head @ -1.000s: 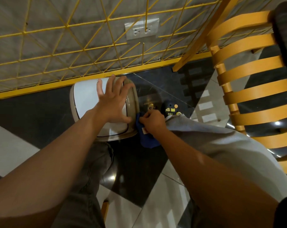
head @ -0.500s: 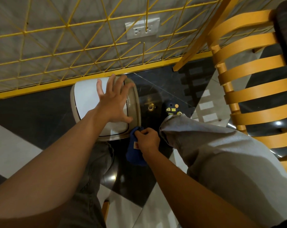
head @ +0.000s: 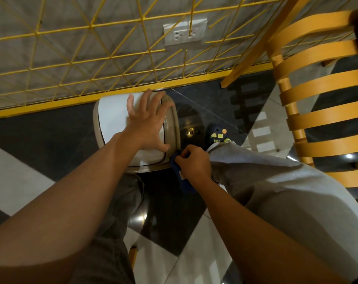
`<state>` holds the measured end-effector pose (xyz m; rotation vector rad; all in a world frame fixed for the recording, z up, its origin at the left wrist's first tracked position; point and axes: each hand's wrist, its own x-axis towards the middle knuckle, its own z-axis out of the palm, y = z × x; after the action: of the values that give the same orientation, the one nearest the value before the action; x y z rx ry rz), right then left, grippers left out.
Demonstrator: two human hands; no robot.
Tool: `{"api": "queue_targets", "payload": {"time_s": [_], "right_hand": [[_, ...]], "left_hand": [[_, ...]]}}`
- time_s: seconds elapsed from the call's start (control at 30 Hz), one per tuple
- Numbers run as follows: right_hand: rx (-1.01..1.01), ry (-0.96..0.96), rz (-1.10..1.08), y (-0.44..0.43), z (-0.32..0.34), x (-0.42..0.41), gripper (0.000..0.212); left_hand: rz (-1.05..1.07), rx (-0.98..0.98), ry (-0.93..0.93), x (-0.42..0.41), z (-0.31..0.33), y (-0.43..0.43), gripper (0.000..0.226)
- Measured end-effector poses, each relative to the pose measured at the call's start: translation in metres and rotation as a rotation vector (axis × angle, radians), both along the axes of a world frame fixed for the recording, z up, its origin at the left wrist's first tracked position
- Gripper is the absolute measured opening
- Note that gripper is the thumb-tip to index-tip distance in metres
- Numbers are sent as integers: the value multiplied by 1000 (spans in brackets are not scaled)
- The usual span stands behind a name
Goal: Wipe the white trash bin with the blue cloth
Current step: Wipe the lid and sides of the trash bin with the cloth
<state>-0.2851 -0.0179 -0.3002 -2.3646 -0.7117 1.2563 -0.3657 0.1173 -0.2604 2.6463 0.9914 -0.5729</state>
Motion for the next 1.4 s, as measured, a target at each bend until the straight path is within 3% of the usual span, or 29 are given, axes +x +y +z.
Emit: {"api": "queue_targets", "payload": {"time_s": [0.5,0.63,0.87,0.97,1.07,1.17,1.23,1.4], "right_hand": [[24,-159,273,87,9,52,14],[57,-167,202,105,7,54,13],[96,9,-47,75,-6,51,12],[84,88,-153,55,-8,48,31],[50,156,-188,36,-7,38,35],[29,198,-222,22,-10,26,30],[22,207,-229,15,-11,19,29],[14,162,-212,7,-11,9,31]], "left_hand": [[12,-12,-36,-1,0,0,110],[8,-12,-63,-2,0,-1,111],[-91,-71,-66,-5,-1,-2,107],[-119,-176,-161,-8,2,-4,91],[-16,-126,-320,-11,1,-15,74],[268,87,-291,-14,-3,-38,88],[447,109,-218,-11,-5,-53,99],[453,151,-180,-9,-12,-62,96]]}}
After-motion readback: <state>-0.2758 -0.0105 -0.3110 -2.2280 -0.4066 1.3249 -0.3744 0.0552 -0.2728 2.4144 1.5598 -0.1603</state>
